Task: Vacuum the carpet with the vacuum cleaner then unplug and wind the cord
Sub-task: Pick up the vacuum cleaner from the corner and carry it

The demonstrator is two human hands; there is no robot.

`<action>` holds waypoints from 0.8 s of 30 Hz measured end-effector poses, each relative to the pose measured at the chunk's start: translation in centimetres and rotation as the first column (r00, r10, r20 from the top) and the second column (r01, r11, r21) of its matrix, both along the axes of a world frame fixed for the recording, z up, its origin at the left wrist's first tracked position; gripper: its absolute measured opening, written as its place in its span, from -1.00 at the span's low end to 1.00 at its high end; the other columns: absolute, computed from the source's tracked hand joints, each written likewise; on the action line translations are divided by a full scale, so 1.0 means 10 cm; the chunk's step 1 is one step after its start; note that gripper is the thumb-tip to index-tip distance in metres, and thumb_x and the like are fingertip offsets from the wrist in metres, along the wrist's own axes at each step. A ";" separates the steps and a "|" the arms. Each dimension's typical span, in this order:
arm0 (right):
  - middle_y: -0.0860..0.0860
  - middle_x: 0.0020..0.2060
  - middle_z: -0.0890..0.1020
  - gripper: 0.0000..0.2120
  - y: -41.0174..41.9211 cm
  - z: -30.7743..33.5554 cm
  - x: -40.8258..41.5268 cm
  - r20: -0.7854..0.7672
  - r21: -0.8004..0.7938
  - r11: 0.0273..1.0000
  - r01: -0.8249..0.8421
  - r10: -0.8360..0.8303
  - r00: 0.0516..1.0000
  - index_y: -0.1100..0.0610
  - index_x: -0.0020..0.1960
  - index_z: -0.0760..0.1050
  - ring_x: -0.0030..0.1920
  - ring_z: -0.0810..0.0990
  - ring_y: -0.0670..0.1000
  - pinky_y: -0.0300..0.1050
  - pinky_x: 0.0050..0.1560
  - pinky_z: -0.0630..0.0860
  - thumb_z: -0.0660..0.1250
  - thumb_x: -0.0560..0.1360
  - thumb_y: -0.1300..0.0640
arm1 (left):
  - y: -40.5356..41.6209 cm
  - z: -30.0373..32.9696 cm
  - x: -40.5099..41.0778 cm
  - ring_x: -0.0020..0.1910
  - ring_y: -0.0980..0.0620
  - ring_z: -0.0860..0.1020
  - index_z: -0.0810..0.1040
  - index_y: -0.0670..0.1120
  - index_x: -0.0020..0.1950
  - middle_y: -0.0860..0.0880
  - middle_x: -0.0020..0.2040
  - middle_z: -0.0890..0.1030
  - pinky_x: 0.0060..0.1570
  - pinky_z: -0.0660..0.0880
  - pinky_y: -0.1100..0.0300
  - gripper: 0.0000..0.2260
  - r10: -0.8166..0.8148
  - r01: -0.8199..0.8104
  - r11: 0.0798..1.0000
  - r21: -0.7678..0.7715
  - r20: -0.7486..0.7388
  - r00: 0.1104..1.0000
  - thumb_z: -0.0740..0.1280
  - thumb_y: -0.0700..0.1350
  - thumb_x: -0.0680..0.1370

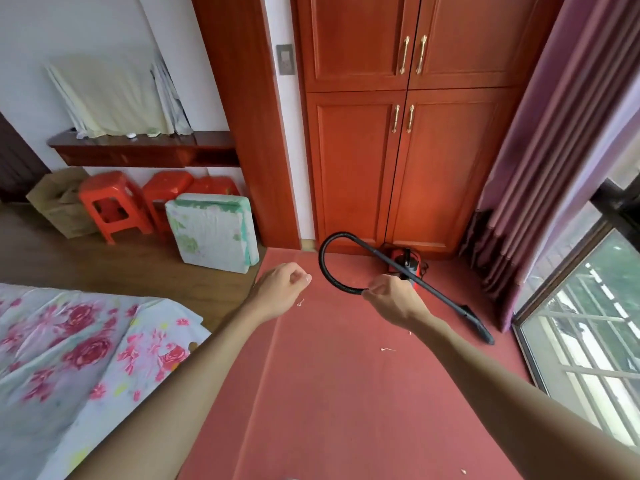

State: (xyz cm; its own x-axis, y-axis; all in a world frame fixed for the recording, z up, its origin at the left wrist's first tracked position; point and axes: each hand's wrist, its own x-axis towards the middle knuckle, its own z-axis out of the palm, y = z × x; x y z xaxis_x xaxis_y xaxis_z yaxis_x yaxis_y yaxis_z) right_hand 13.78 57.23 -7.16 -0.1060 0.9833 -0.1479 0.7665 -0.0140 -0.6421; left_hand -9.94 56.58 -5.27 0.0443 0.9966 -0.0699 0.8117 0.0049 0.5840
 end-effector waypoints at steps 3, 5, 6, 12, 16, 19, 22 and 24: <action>0.25 -0.08 0.68 -0.65 0.40 -0.05 -0.06 0.013 -0.011 0.999 0.034 -0.034 0.999 0.35 0.01 0.56 -0.03 0.63 0.28 0.16 -0.09 0.59 0.26 0.43 0.08 | 0.48 -0.11 -0.08 0.04 0.04 0.55 0.58 -0.01 0.02 0.05 0.05 0.61 0.10 0.50 0.06 -0.78 -0.036 0.036 0.999 -0.004 0.023 0.999 0.23 0.08 0.58; 0.19 -0.25 0.66 -0.72 0.69 -0.11 -0.11 0.061 -0.031 0.999 0.040 -0.038 0.997 0.30 -0.17 0.54 -0.16 0.63 0.27 0.08 -0.23 0.58 0.23 0.41 0.07 | 0.84 -0.15 -0.13 0.04 0.05 0.54 0.58 -0.02 0.04 0.05 0.05 0.61 0.09 0.49 0.09 -0.78 -0.072 0.072 0.997 0.000 0.037 0.997 0.23 0.07 0.59; 0.14 -0.35 0.60 -0.75 0.85 -0.13 -0.14 0.079 -0.041 0.998 0.050 -0.047 0.996 0.26 -0.26 0.50 -0.24 0.59 0.25 0.03 -0.31 0.52 0.22 0.41 0.07 | 1.04 -0.15 -0.16 0.05 0.06 0.54 0.58 -0.01 0.05 0.06 0.05 0.61 0.09 0.48 0.11 -0.78 -0.085 0.085 0.996 0.008 0.045 0.995 0.23 0.07 0.59; 0.15 -0.12 0.70 -0.73 1.78 -0.06 -0.27 0.082 -0.082 0.974 0.213 -0.206 0.975 0.23 -0.05 0.62 -0.12 0.66 0.18 -0.03 -0.18 0.59 0.25 0.46 0.08 | 2.22 -0.12 -0.34 0.01 0.10 0.53 0.57 0.00 0.00 0.07 0.01 0.59 -0.09 0.40 0.22 -0.81 -0.184 0.183 0.983 0.015 0.094 0.978 0.23 0.06 0.59; 0.12 -0.21 0.68 -0.77 2.26 -0.04 -0.31 0.128 -0.095 0.959 0.269 -0.256 0.958 0.14 -0.13 0.64 -0.17 0.65 0.18 0.02 -0.20 0.58 0.27 0.42 0.03 | 2.86 -0.17 -0.45 -0.01 0.13 0.52 0.57 0.01 0.02 0.09 0.02 0.59 -0.13 0.37 0.26 -0.82 -0.251 0.254 0.967 -0.021 0.084 0.964 0.24 0.05 0.58; 0.15 -0.14 0.68 -0.76 2.51 -0.09 -0.33 0.134 -0.094 0.943 0.320 -0.307 0.942 0.19 -0.03 0.62 -0.12 0.64 0.22 0.05 -0.14 0.59 0.27 0.47 0.07 | 3.25 -0.26 -0.48 0.00 0.09 0.53 0.58 0.00 0.02 0.08 0.00 0.59 -0.04 0.41 0.20 -0.83 -0.280 0.287 0.956 -0.057 0.102 0.955 0.25 0.03 0.58; 0.17 -0.10 0.68 -0.75 2.75 -0.19 -0.24 0.130 -0.111 0.925 0.364 -0.350 0.928 0.21 0.00 0.60 -0.11 0.64 0.21 0.02 -0.13 0.59 0.26 0.51 0.07 | 3.58 -0.36 -0.41 -0.01 0.08 0.54 0.58 0.00 0.01 0.09 -0.03 0.58 -0.03 0.42 0.19 -0.83 -0.323 0.331 0.938 -0.099 0.094 0.942 0.25 0.03 0.58; 0.15 -0.13 0.68 -0.75 2.94 -0.27 -0.13 0.126 -0.113 0.915 0.386 -0.372 0.920 0.23 -0.03 0.61 -0.13 0.65 0.19 0.01 -0.18 0.57 0.27 0.52 0.07 | 3.81 -0.41 -0.32 -0.01 0.09 0.54 0.58 -0.01 0.02 0.08 -0.01 0.59 0.00 0.43 0.18 -0.83 -0.338 0.348 0.930 -0.120 0.093 0.936 0.25 0.03 0.59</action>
